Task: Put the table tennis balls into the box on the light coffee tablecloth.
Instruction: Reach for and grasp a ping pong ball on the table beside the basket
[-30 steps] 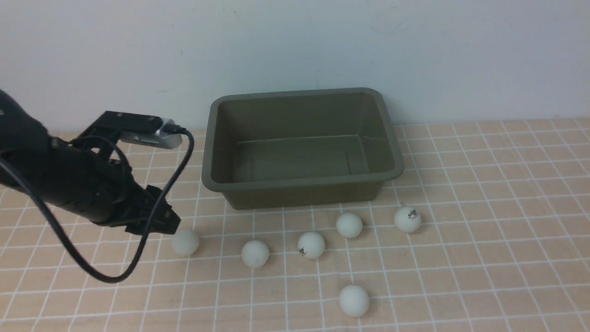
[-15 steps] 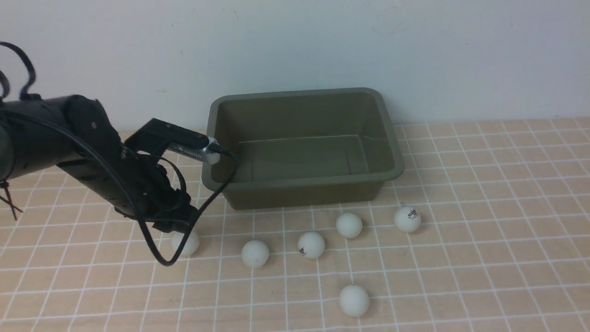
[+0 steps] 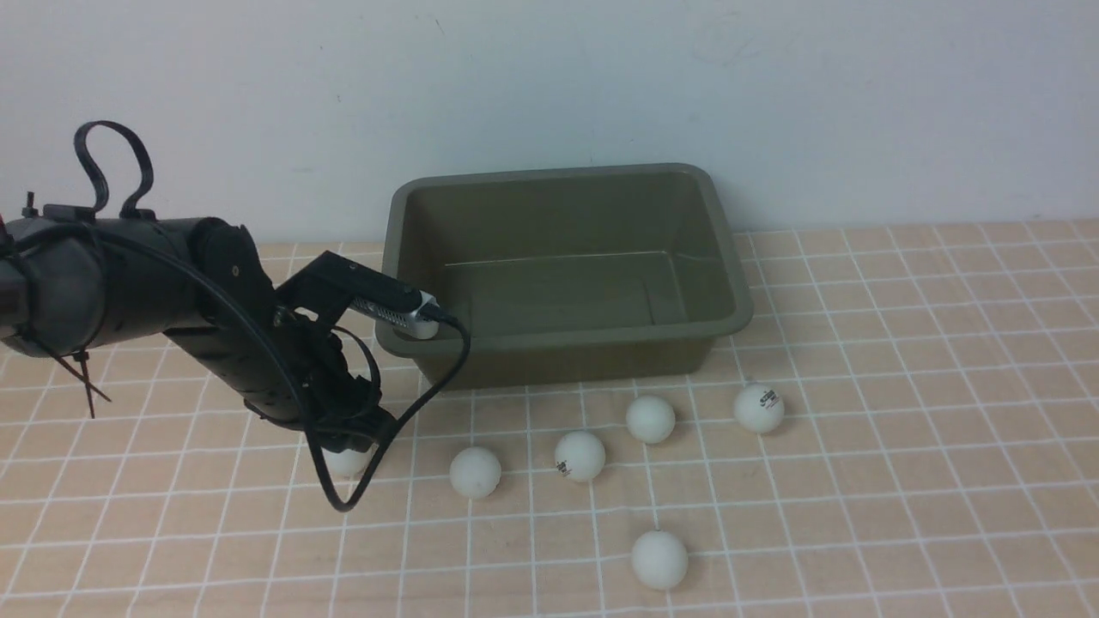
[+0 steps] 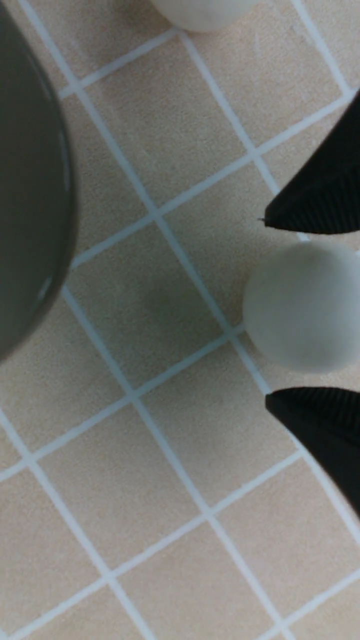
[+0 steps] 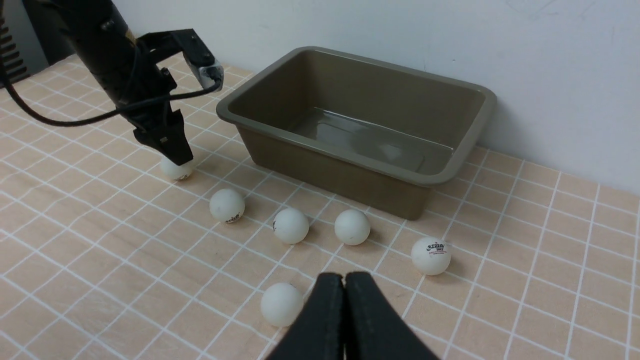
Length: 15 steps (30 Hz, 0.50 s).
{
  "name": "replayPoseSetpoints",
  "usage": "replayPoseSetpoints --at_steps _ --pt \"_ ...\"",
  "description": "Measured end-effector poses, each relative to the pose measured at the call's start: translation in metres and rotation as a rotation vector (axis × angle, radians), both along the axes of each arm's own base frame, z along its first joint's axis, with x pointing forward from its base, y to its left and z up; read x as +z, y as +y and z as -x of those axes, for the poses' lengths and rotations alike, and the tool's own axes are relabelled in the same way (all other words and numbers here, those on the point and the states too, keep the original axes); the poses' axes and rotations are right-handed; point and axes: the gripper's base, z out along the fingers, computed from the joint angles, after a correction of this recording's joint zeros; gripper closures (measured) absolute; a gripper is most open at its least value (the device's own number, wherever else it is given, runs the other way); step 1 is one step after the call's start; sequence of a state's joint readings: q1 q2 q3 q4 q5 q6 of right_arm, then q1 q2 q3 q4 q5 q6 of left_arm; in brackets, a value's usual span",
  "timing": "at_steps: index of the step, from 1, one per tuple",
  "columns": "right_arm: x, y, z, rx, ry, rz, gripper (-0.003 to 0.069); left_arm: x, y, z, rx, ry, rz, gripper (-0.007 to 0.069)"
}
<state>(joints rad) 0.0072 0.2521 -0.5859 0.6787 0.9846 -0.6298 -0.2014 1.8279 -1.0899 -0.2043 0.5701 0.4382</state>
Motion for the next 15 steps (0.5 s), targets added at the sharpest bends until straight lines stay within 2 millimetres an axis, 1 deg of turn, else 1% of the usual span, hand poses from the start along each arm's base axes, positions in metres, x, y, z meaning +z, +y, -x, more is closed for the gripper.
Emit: replayPoseSetpoints --at_steps 4,7,10,12,15 --pt "0.001 -0.001 -0.001 -0.01 -0.011 -0.007 0.067 -0.01 -0.004 0.0 -0.013 0.027 -0.006 0.0272" --pt "0.001 -0.001 -0.001 -0.012 -0.014 -0.007 0.067 -0.017 -0.004 -0.001 -0.026 0.045 -0.028 0.0272" --pt "0.001 -0.001 -0.001 -0.012 -0.014 -0.007 0.067 -0.018 -0.003 -0.001 -0.018 0.046 -0.039 0.0277" --pt "0.001 -0.001 -0.001 -0.012 -0.014 -0.007 0.067 -0.018 -0.001 0.0 0.009 0.053 -0.047 0.0301" --pt "0.001 -0.001 -0.001 -0.012 -0.014 -0.007 0.067 -0.017 0.002 0.001 0.039 0.078 -0.072 0.0307"
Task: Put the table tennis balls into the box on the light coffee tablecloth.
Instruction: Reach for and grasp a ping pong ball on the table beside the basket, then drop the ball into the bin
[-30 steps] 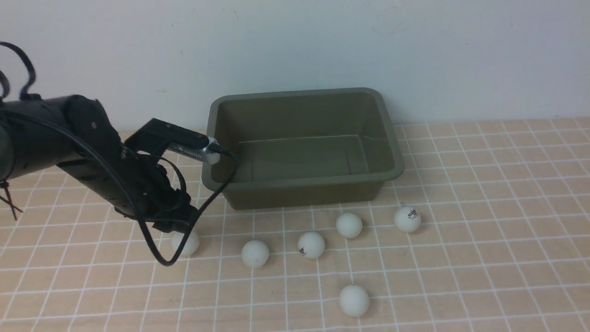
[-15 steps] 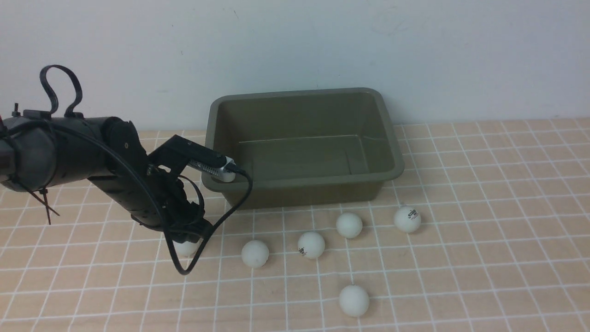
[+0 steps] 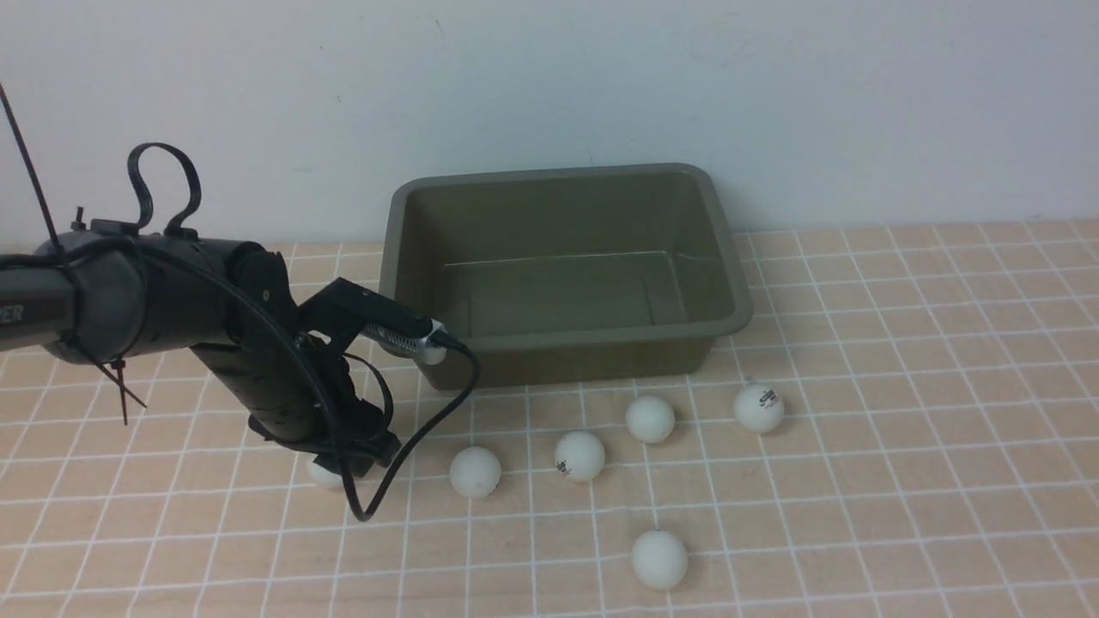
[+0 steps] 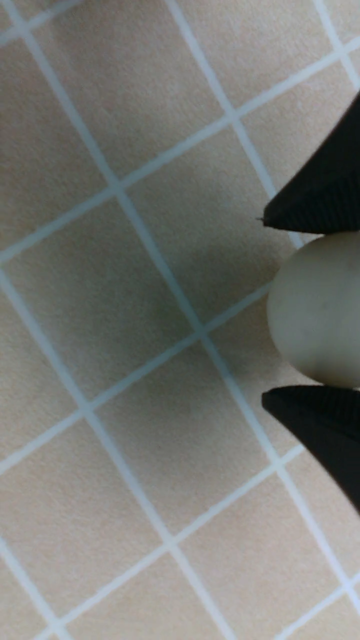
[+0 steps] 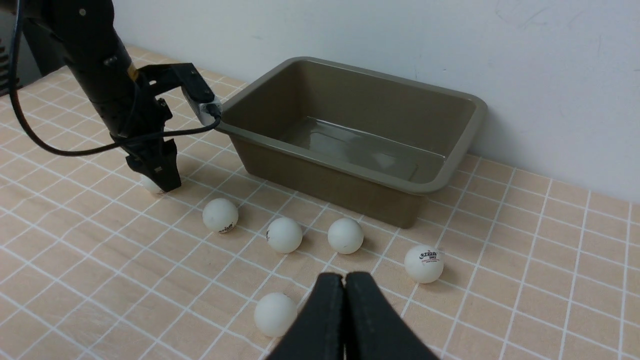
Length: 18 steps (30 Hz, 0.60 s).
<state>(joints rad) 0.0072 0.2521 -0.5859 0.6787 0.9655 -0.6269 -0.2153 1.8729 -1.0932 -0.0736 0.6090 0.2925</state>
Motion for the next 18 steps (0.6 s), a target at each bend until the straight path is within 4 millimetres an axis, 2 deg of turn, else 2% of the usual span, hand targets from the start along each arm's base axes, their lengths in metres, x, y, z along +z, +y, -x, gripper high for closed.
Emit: replayPoseSetpoints --at_steps 3,6,9,11,12,13,14,15,18 --pt "0.0 0.0 0.0 0.0 -0.001 0.0 0.067 0.006 0.002 0.003 0.007 0.012 -0.013 0.0307" --pt "0.001 0.0 0.0 -0.005 -0.008 0.001 0.067 0.042 0.002 0.001 0.011 -0.037 -0.004 0.0307" --pt "0.001 -0.001 -0.001 -0.01 -0.014 0.003 0.067 0.088 0.001 0.0 0.013 -0.13 0.024 0.0307" --pt "0.001 -0.001 -0.001 -0.011 -0.015 0.005 0.067 0.105 0.0 -0.001 0.017 -0.171 0.048 0.0307" --pt "0.001 -0.001 -0.001 -0.014 -0.015 0.011 0.067 0.125 -0.004 -0.002 0.013 -0.215 0.089 0.0307" --pt "0.001 -0.002 -0.001 -0.017 -0.016 0.016 0.067 0.135 -0.007 -0.004 0.0 -0.239 0.12 0.0307" --pt "0.0 -0.002 -0.001 -0.019 -0.017 0.021 0.067 0.144 -0.01 -0.007 -0.018 -0.262 0.155 0.0307" --pt "0.0 -0.002 -0.001 -0.019 -0.017 0.02 0.067 0.144 -0.01 -0.007 -0.019 -0.26 0.155 0.0307" --pt "0.001 -0.003 -0.002 -0.031 -0.026 0.031 0.067 0.156 -0.028 -0.025 -0.12 -0.312 0.275 0.0307"
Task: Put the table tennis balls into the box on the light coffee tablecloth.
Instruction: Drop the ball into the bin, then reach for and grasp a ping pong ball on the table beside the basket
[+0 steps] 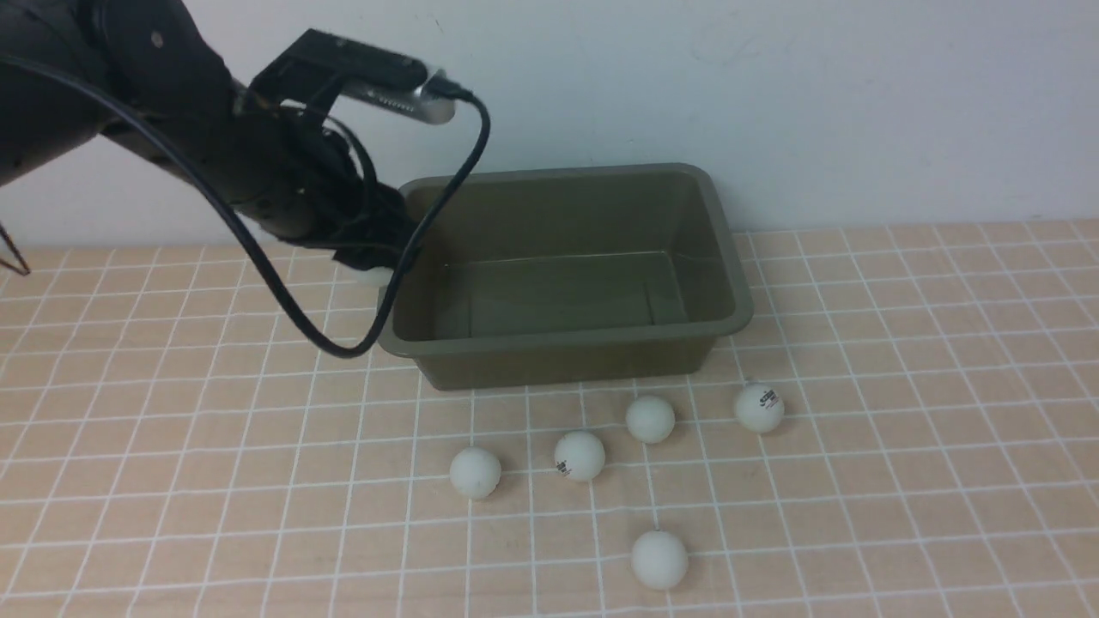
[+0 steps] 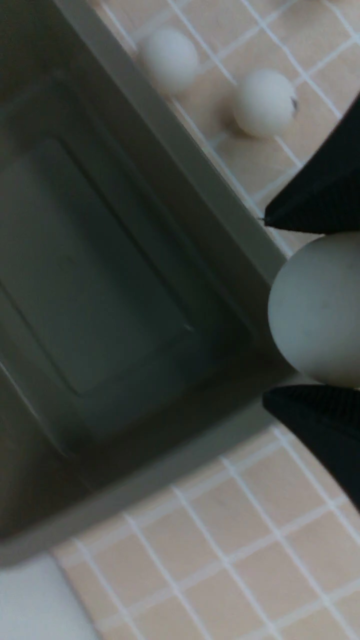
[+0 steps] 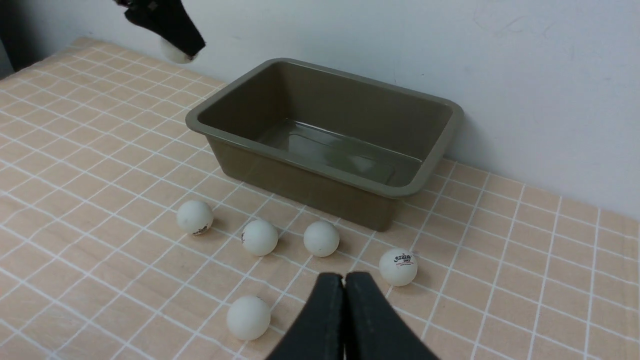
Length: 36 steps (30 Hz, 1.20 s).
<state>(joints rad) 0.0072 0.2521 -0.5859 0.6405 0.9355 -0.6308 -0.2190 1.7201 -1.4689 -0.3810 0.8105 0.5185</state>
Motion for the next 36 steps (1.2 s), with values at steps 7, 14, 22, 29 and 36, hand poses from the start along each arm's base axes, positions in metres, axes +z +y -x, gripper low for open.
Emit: replayPoseSetpoints --at_steps 7,14,22,29,36 --pt "0.0 -0.001 0.0 -0.007 -0.001 0.013 0.067 -0.031 -0.026 -0.048 -0.179 -0.019 0.013 0.0305" --pt "-0.001 -0.001 0.0 -0.006 0.003 0.011 0.067 -0.023 -0.031 -0.066 -0.124 0.051 0.05 0.0144" --pt "-0.004 0.0 0.002 0.012 0.037 0.027 0.067 0.068 -0.021 -0.041 0.09 0.131 0.111 0.0188" --pt "-0.007 -0.004 0.001 -0.013 0.046 0.096 0.067 0.075 -0.021 -0.021 0.209 0.252 0.237 0.0326" --pt "-0.01 -0.004 0.002 -0.01 0.07 0.121 0.067 0.072 -0.018 0.043 0.172 0.339 0.224 0.0366"
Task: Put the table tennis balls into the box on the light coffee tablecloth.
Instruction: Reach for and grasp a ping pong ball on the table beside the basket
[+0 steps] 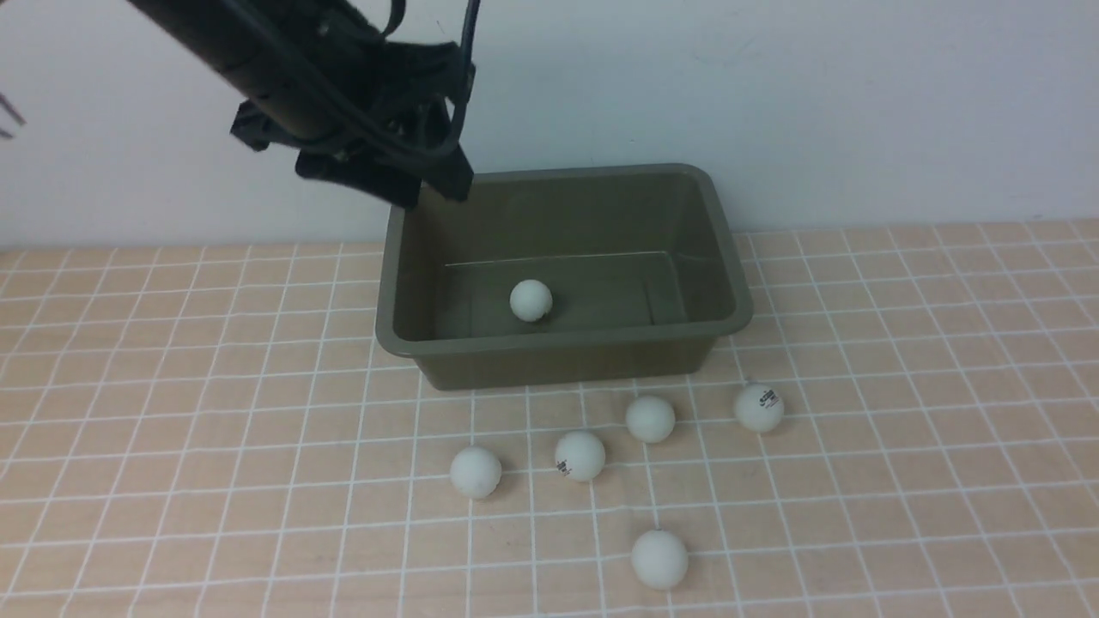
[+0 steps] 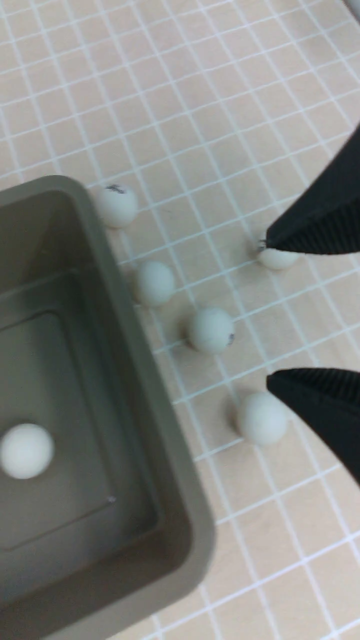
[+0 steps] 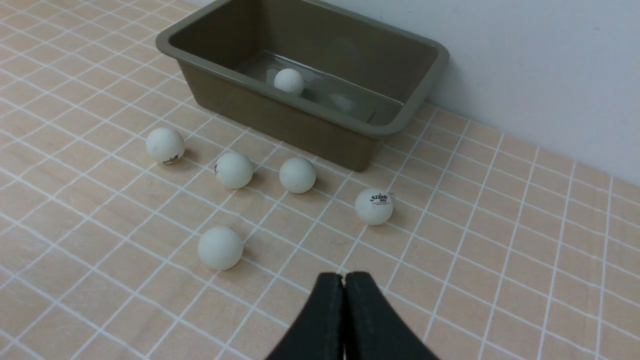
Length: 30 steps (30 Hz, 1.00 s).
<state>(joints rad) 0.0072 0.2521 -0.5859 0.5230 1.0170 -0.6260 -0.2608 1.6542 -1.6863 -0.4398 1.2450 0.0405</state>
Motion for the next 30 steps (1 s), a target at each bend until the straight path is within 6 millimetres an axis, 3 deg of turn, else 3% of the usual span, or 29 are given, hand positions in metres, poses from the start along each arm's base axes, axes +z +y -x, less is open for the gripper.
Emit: replayPoseSetpoints --at_steps 2,3,5,7,11,14,19,30 --pt "0.0 0.0 0.0 -0.001 0.0 0.0 0.067 -0.005 -0.002 0.026 -0.042 0.019 -0.026 0.0368" --pt "0.0 0.0 0.0 -0.001 0.0 0.0 0.067 -0.006 -0.004 0.03 -0.052 0.021 -0.029 0.0368" --pt "0.0 0.0 0.0 -0.001 0.001 -0.001 0.067 -0.019 -0.012 0.063 -0.13 0.058 -0.065 0.0368" --pt "0.0 0.0 0.0 -0.001 0.001 -0.001 0.067 -0.032 -0.019 0.082 -0.183 0.092 -0.099 0.0368" --pt "0.0 0.0 0.0 -0.001 0.002 -0.001 0.067 -0.067 -0.028 0.104 -0.268 0.145 -0.214 0.0347" --pt "0.0 0.0 0.0 -0.001 0.002 -0.001 0.067 -0.089 -0.035 0.105 -0.291 0.105 -0.278 0.031" --pt "0.0 0.0 0.0 -0.001 0.001 -0.001 0.067 -0.113 -0.046 0.084 -0.268 -0.015 -0.328 0.0231" --pt "0.0 0.0 0.0 -0.001 0.001 -0.001 0.067 -0.176 -0.062 0.045 -0.165 -0.007 -0.383 0.0218"
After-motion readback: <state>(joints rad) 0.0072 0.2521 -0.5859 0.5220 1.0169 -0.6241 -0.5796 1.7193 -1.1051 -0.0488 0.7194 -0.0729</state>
